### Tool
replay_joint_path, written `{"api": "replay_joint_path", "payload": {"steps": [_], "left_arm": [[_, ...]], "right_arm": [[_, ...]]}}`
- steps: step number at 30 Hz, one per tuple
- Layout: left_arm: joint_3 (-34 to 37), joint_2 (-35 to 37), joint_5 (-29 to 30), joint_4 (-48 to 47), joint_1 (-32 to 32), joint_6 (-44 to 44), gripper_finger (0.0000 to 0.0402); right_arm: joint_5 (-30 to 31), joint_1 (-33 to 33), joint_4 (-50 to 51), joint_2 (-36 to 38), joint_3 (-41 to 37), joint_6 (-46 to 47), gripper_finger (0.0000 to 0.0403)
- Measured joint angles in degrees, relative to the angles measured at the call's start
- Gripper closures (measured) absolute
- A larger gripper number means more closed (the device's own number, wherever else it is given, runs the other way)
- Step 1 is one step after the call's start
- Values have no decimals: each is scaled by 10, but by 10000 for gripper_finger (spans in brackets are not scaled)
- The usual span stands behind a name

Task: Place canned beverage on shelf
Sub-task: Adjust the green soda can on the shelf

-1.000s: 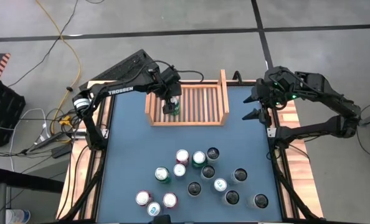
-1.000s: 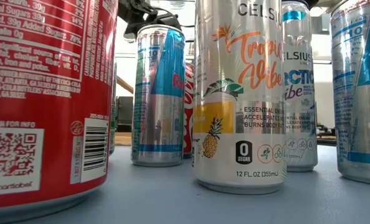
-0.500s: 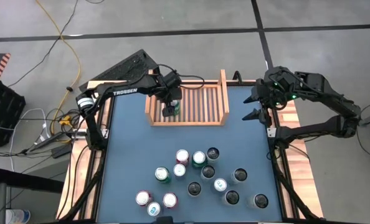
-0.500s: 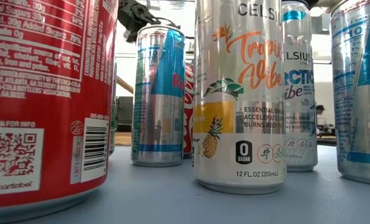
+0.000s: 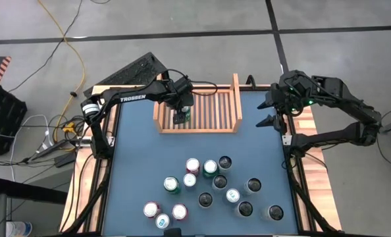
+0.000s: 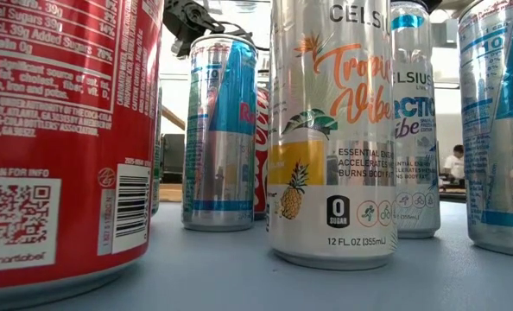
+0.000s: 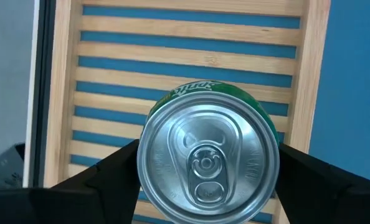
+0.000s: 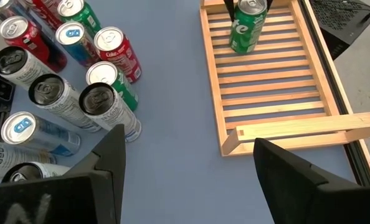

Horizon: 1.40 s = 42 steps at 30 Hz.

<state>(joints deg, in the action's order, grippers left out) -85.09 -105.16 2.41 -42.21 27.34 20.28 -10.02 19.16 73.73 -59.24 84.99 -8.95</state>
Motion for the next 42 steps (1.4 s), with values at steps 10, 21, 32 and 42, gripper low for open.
{"api": "replay_joint_path", "payload": {"steps": [10, 21, 32, 42], "left_arm": [[-95, 1, -29, -65, 71, -85, 116], [-108, 1, -33, -67, 193, -215, 116], [-109, -24, 9, -66, 164, -235, 116], [-109, -55, 36, -72, 150, -199, 116]], "right_arm": [[0, 0, 0, 0, 0, 1, 142], [0, 0, 0, 0, 0, 1, 142], [0, 0, -10, 0, 0, -1, 142], [0, 0, -9, -1, 0, -1, 142]]}}
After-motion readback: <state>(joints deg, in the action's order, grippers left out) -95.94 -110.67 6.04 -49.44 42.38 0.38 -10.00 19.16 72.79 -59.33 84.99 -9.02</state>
